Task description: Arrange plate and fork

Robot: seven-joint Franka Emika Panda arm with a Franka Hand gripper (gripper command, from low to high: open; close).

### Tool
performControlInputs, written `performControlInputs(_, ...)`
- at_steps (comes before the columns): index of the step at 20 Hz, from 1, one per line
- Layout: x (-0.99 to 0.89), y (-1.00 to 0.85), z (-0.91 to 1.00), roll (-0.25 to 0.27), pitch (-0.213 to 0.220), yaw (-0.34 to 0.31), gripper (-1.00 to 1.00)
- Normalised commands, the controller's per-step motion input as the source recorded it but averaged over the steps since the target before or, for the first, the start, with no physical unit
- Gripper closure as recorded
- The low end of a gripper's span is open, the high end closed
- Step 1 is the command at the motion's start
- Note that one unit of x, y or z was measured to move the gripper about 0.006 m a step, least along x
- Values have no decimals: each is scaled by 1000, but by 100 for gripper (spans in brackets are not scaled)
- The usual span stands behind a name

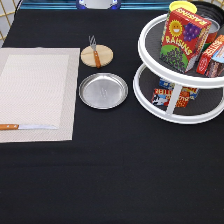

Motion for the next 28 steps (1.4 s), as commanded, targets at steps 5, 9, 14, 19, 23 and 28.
performControlInputs(5, 311, -175, 38, 16, 26, 12, -100)
performControlInputs(9, 735, -540, 3, 121, 55, 32, -100)
performControlInputs(14, 774, -577, 0, 116, 69, 21, -100)
performControlInputs(19, 867, -359, -1, 93, 87, 13, -100)
performControlInputs(23, 996, -34, -16, 11, 105, -2, -100)
performControlInputs(28, 985, 8, -94, 0, 103, -14, -100)
